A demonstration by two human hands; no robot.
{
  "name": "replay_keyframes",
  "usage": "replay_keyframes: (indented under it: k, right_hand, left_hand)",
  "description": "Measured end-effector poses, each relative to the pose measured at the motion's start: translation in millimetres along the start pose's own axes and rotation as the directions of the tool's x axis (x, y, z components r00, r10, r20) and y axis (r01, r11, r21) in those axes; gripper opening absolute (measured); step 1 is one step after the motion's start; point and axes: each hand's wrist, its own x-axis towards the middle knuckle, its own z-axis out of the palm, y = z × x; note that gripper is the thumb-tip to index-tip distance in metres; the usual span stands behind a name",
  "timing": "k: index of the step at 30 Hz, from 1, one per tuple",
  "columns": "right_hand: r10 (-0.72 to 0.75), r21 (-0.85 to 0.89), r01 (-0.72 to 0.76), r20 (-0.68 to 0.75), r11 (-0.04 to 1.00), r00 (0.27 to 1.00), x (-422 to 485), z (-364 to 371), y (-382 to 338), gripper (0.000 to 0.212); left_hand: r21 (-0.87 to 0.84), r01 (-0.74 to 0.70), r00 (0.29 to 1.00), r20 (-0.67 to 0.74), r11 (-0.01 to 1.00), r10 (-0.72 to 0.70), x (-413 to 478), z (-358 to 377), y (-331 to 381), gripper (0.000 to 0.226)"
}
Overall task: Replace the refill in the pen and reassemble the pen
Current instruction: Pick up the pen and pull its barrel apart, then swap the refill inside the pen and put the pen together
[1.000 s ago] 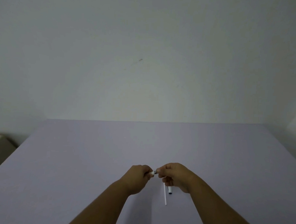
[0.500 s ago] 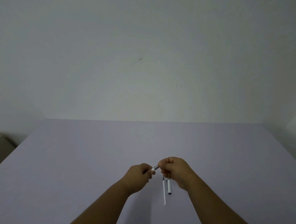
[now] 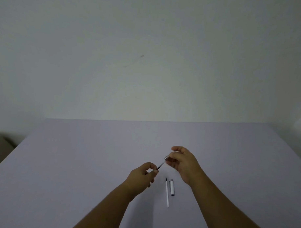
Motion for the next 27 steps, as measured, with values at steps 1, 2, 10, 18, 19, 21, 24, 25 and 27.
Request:
replay_keyframes:
  k: [1, 2, 10, 18, 19, 21, 24, 25, 27]
  right_hand:
    - [-0.012, 0.062, 0.015, -0.053, 0.998, 0.999, 3.3, -2.7, -1.8, 0.02]
    - [-0.008, 0.08, 0.017, -0.106, 0.997, 0.994, 7.5, -7.3, -1.8, 0.022]
    - [0.088, -0.847, -0.192, -0.172, 0.496, 0.981, 15.7, -46.9, 61.7, 0.031]
    - [0.047, -0.907, -0.191, -0.187, 0.376, 0.981, 12.1, -56.1, 90.0, 0.029]
    - [0.046, -0.896, -0.191, -0.188, 0.401, 0.981, 11.6, -55.9, 90.3, 0.021]
    - [0.034, -0.882, -0.184, -0.187, 0.434, 0.982, 11.3, -56.7, 91.8, 0.015]
    - [0.009, -0.861, -0.18, -0.2, 0.475, 0.98, 9.8, -57.3, 93.4, 0.017]
    - [0.01, -0.844, -0.184, -0.207, 0.504, 0.978, 9.5, -57.5, 94.4, 0.02]
    - [0.016, -0.822, -0.189, -0.214, 0.538, 0.977, 7.3, -59.4, 93.6, 0.022]
  left_hand:
    - [-0.022, 0.02, 1.0, 0.0, 1.0, -0.02, 1.2, 0.8, -1.7, 0.013]
    - [-0.047, 0.047, 0.999, -0.001, 0.998, -0.047, 2.7, 1.9, -3.7, 0.014]
    - [-0.254, 0.276, 0.961, 0.044, 0.927, -0.274, 13.7, 23.5, -28.9, 0.018]
    - [-0.298, 0.317, 0.947, 0.047, 0.901, -0.317, 19.5, 41.7, -40.1, 0.021]
    - [-0.284, 0.315, 0.948, 0.045, 0.906, -0.316, 19.8, 43.2, -39.9, 0.021]
    - [-0.264, 0.318, 0.947, 0.045, 0.911, -0.317, 19.1, 45.1, -38.3, 0.021]
    - [-0.267, 0.32, 0.947, 0.048, 0.909, -0.319, 19.1, 47.0, -36.2, 0.022]
    - [-0.269, 0.322, 0.946, 0.048, 0.908, -0.321, 18.8, 47.1, -35.9, 0.022]
    - [-0.265, 0.323, 0.946, 0.052, 0.908, -0.321, 18.8, 48.9, -33.9, 0.021]
